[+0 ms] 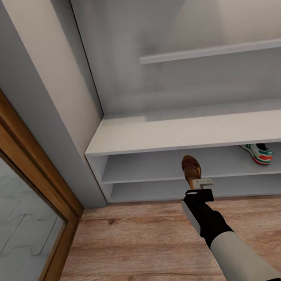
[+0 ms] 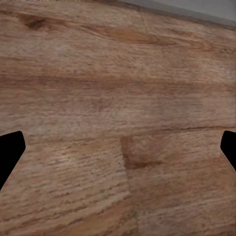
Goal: Pick up the two gym shoes and the two sandals from the corridor floor and place them onto the hallstand (shoe rack) in the corridor, making sure they are on the rack and not on the floor. Arrange them so the two gym shoes are next to each other and the two sandals are next to each other.
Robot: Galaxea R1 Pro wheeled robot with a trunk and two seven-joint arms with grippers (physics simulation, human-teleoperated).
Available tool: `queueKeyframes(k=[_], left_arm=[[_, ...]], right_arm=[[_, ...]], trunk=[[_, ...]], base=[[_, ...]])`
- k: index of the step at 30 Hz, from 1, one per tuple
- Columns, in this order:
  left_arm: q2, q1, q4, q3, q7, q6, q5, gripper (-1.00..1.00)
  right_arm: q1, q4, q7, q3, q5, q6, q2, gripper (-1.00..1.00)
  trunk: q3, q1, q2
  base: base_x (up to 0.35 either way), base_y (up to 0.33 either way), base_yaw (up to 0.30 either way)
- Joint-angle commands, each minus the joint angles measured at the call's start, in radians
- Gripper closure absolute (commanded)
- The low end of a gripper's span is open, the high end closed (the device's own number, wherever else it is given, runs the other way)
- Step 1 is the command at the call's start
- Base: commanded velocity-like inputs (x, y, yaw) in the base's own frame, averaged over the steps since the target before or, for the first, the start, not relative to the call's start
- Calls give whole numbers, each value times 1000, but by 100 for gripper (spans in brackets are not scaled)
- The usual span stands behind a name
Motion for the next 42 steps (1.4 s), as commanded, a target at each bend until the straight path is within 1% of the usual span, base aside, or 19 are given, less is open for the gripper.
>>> queueKeyframes(k=[1, 6, 7, 17, 21, 32, 42], left_arm=[[-1, -1, 0, 4, -5, -4, -5, -100], [-1, 0, 1, 4, -4, -4, -6, -100], [-3, 4, 1, 4, -3, -4, -8, -100], [-4, 5, 1, 3, -3, -4, -9, -100], [-4, 5, 1, 2, -3, -3, -10, -100], [-5, 5, 1, 1, -3, -1, -10, -100], [-4, 5, 1, 2, -3, -3, -9, -100]], right_arm=[[0, -1, -3, 1, 1, 5, 0, 100], [0, -1, -3, -1, 2, 5, 0, 100], [0, -2, -1, -5, -1, 8, 0, 100], [0, -9, -2, -6, -1, 11, 0, 100], [0, -13, -3, -7, -11, 13, 0, 100], [0, -17, -4, -8, -63, 17, 0, 100], [0, -17, -4, -9, -97, 16, 0, 100]], trunk=[[-1, 0, 0], [-1, 0, 0], [-1, 0, 0], [-1, 0, 0], [-1, 0, 0], [-45, 5, -3], [-50, 5, -3]], base=[[8, -2, 0], [106, -60, 0], [0, 0, 0], [0, 0, 0], [0, 0, 0], [0, 0, 4], [17, 0, 21]])
